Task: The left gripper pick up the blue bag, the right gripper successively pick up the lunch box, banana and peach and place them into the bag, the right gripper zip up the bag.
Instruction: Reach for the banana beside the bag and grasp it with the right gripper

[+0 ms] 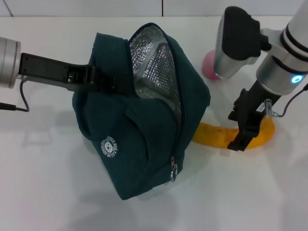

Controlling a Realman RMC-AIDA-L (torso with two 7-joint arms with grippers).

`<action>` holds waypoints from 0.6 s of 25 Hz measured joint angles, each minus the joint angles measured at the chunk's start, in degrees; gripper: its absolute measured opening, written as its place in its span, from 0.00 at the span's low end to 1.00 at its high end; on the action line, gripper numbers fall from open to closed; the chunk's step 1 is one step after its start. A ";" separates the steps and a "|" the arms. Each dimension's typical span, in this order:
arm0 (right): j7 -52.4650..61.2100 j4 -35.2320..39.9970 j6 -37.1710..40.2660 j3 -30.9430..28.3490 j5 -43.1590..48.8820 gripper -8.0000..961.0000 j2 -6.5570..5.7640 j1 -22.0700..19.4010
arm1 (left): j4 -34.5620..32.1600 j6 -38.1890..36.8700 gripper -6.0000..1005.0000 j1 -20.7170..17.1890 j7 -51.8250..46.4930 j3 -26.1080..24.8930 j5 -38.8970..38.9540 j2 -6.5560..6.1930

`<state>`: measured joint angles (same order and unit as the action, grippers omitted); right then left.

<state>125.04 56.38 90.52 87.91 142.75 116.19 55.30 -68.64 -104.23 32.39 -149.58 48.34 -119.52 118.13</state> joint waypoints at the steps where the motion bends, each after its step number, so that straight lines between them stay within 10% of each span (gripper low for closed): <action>1: 0.00 -0.19 -0.40 0.45 -0.08 0.83 0.00 -0.02 | 0.00 0.00 0.05 0.02 -0.01 0.00 0.00 0.00; 15: 0.04 -3.02 -4.44 3.25 -1.55 0.74 0.00 0.02 | 0.00 -0.07 0.05 0.04 -0.17 0.00 -0.01 0.05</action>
<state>125.08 53.35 86.08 91.16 141.20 116.19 55.33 -68.64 -104.31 32.43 -149.75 48.34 -119.53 118.18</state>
